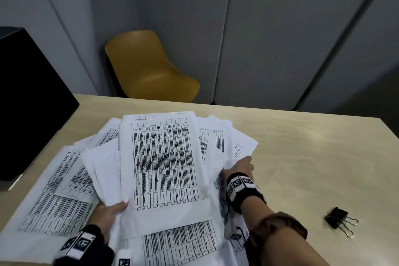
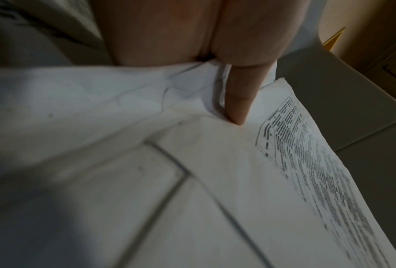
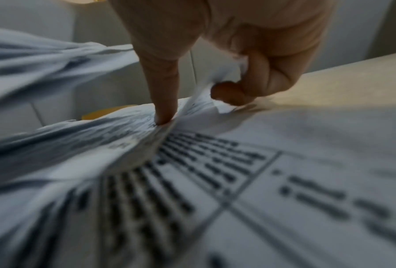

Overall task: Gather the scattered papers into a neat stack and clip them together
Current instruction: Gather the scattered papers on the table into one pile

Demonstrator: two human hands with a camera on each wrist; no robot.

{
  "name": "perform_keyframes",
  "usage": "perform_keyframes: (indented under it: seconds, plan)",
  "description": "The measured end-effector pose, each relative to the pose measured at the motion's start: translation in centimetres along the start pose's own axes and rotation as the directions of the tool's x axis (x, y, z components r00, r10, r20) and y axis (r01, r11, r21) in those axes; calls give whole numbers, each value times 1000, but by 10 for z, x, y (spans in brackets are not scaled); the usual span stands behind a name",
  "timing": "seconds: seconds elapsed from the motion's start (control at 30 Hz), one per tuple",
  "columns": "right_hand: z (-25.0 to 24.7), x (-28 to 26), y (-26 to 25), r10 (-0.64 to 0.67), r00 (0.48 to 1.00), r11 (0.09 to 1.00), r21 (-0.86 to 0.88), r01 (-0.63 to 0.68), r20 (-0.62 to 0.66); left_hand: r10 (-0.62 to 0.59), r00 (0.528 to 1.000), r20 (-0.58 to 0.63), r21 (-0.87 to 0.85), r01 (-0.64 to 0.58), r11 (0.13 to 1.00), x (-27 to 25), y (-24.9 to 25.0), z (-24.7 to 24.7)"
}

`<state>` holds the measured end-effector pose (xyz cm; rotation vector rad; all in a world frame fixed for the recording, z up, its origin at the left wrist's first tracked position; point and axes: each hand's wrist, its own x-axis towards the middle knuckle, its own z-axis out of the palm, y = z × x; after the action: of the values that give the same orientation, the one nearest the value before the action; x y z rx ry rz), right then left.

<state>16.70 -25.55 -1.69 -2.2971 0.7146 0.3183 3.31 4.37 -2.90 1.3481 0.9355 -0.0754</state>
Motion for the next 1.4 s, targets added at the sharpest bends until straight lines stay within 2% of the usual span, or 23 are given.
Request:
perform_keyframes:
  seconds: [0.1,0.13,0.23,0.4,0.47,0.57,0.63,0.73,0.83,0.93,1.03,1.17,1.27,1.37,1.4]
  plan:
    - [2,-3,-6,24,992,993,-110,-38,-124,-3,1000,-1,-1,3,1000,0,0,0]
    - [3,-3,-11,29,992,992,-117,-44,-124,-6,1000,-7,5,6,1000,-1,1,0]
    - [6,-1,-16,28,999,1000,-9,-28,-42,-12,1000,-10,3,12,1000,1,-2,0]
    - [5,2,-9,11,1000,986,164,-12,6,-27,999,-33,-23,27,999,2,-4,1]
    - [-4,7,-5,4,998,988,154,-13,62,-18,998,-58,-22,17,1000,4,-4,1]
    - [-14,10,8,-91,986,990,117,75,139,-34,998,-49,-26,32,999,5,-2,1]
    - [-26,7,16,-142,976,987,95,128,164,-47,999,-22,-22,46,999,4,0,3]
    - [-49,4,33,-148,977,986,103,133,155,-51,999,15,-18,52,999,0,1,7]
    - [-62,0,60,-123,983,963,256,84,140,-44,999,30,12,43,999,-3,0,12]
    - [-51,-18,81,-61,983,902,431,-20,173,-42,998,49,50,40,998,-9,2,21]
    - [-38,-26,90,-61,998,919,391,44,30,-22,996,86,94,13,996,-14,4,31]
    - [-64,-26,94,-30,987,950,304,77,-155,39,995,88,173,-54,983,-23,8,36]
    - [-80,-30,95,-51,983,955,279,99,-174,66,996,64,221,-79,972,-26,9,39]
    - [-87,-27,100,-65,968,954,269,132,-244,83,994,68,251,-97,963,-28,11,42]
    - [-89,-27,101,-53,973,949,291,119,-226,88,994,68,256,-103,961,-28,11,42]
